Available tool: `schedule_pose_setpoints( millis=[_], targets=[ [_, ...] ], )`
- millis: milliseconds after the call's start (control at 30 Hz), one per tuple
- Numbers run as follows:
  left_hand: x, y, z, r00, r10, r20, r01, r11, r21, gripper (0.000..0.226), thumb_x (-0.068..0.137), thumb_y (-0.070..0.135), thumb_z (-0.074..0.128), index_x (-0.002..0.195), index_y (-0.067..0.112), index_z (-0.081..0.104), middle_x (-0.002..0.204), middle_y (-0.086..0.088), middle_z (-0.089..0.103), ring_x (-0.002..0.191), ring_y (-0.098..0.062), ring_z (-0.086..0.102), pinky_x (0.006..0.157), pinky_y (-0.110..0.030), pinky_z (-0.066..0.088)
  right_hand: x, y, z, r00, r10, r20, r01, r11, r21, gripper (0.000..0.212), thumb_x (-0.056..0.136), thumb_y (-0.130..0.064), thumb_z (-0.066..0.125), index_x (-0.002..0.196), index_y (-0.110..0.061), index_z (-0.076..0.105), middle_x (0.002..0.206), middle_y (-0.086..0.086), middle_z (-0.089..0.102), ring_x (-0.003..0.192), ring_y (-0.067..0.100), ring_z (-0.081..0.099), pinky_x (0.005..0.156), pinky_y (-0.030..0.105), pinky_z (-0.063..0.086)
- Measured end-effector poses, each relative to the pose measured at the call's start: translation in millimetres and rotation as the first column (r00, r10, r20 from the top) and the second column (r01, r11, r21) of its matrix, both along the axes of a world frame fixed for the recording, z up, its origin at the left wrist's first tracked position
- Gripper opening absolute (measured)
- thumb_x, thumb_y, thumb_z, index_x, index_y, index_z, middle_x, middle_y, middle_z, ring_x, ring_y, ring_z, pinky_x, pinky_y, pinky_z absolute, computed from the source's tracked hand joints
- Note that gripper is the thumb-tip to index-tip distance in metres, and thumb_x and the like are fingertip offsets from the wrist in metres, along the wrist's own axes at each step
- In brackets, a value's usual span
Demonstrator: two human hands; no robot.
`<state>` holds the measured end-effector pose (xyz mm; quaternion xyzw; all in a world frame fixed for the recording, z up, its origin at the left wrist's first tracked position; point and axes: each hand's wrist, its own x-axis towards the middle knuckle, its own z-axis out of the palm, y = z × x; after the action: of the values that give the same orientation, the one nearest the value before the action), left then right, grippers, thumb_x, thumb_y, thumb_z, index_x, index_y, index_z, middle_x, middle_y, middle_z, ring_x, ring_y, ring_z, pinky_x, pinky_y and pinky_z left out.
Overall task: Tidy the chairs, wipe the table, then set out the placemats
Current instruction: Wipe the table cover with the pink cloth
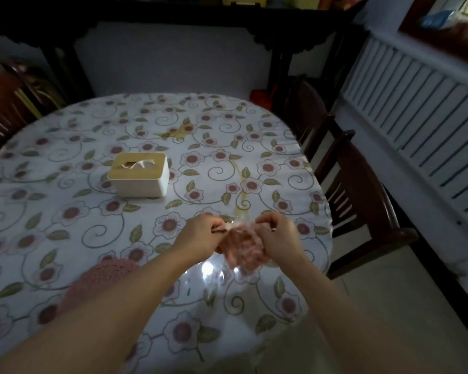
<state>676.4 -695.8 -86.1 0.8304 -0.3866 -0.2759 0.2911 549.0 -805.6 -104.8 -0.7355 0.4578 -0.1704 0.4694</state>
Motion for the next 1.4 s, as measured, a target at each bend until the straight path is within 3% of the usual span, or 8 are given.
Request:
schedule_pose_setpoints(
  millis=[300,400,533,733,867,1133,1300,1400],
  targets=[
    [31,-13,-2,0.956,0.228,-0.183,-0.249,0.963,-0.101,0.014,0.091,0.022,0.057,0.101,0.013,0.056,0.093,0.004,0.057,0.093,-0.018,0.055,0.083,-0.033,0.047,26,5,-12,0.893,0.274,-0.357,-0.329,0.938,-0.104,0.04,0.075,-0.022,0.071,0.11,-0.02,0.051,0.096,-0.001,0.061,0.079,0.015,0.058,0.058,0.021,0.043],
    [44,-14,-25,0.969,0.23,-0.092,-0.236,0.97,-0.054,0.009,0.09,0.019,0.054,0.089,0.01,0.051,0.082,-0.001,0.058,0.082,-0.022,0.057,0.075,-0.037,0.047,29,-5,-23,0.89,0.254,-0.379,-0.305,0.949,-0.082,0.012,0.082,-0.011,0.058,0.082,-0.02,0.05,0.075,-0.006,0.054,0.066,0.01,0.049,0.048,0.019,0.035],
    [55,-16,-53,0.955,0.286,-0.078,-0.286,0.958,0.008,0.019,0.091,0.018,0.053,0.075,0.014,0.044,0.066,0.001,0.049,0.061,-0.016,0.046,0.054,-0.029,0.033,21,-27,-27,0.888,0.316,-0.334,-0.309,0.948,0.076,0.036,0.084,-0.014,0.064,0.054,-0.02,0.045,0.056,-0.005,0.044,0.053,0.009,0.04,0.05,0.021,0.033],
    [79,-64,-74,0.939,0.321,-0.12,-0.309,0.945,0.108,0.011,0.093,0.019,0.048,0.085,0.015,0.041,0.079,-0.005,0.053,0.061,-0.015,0.044,0.051,-0.029,0.028,59,-92,-37,0.905,0.218,-0.364,-0.193,0.976,0.103,0.019,0.085,-0.024,0.064,0.075,-0.008,0.061,0.069,0.007,0.059,0.058,0.013,0.049,0.052,0.024,0.039],
    [102,-93,-97,0.896,0.423,-0.136,-0.404,0.903,0.146,0.046,0.091,0.028,0.054,0.13,0.017,0.033,0.131,-0.009,0.05,0.11,-0.029,0.054,0.081,-0.033,0.041,97,-109,-67,0.832,-0.05,-0.552,-0.179,0.918,-0.354,0.049,0.088,-0.02,0.051,0.136,-0.014,0.038,0.13,0.013,0.044,0.116,0.03,0.041,0.098,0.042,0.035],
    [113,-97,-147,0.964,0.195,0.183,-0.237,0.94,0.248,0.054,0.092,0.016,0.049,0.142,0.016,0.028,0.146,-0.009,0.036,0.131,-0.03,0.037,0.102,-0.043,0.035,136,-84,-172,0.848,0.17,-0.503,-0.329,0.911,-0.248,0.049,0.096,-0.023,0.031,0.145,-0.019,0.031,0.153,0.013,0.026,0.14,0.03,0.02,0.115,0.047,0.018],
    [118,-111,-181,0.939,0.145,0.312,-0.205,0.964,0.169,0.053,0.091,0.02,0.051,0.14,0.015,0.034,0.146,-0.009,0.038,0.132,-0.03,0.035,0.104,-0.047,0.036,145,-76,-202,0.805,0.405,-0.434,-0.588,0.642,-0.492,0.048,0.095,-0.04,0.035,0.14,-0.022,0.04,0.148,0.01,0.037,0.138,0.031,0.018,0.112,0.048,0.013],
    [125,-123,-193,0.934,0.132,0.332,-0.185,0.974,0.133,0.054,0.091,0.019,0.051,0.142,0.016,0.034,0.152,-0.008,0.03,0.141,-0.029,0.023,0.106,-0.051,0.031,136,-118,-212,0.764,0.35,-0.542,-0.615,0.65,-0.447,0.067,0.091,-0.063,0.024,0.149,-0.031,0.022,0.157,0.005,0.014,0.146,0.03,0.007,0.116,0.052,0.005]
  ],
)
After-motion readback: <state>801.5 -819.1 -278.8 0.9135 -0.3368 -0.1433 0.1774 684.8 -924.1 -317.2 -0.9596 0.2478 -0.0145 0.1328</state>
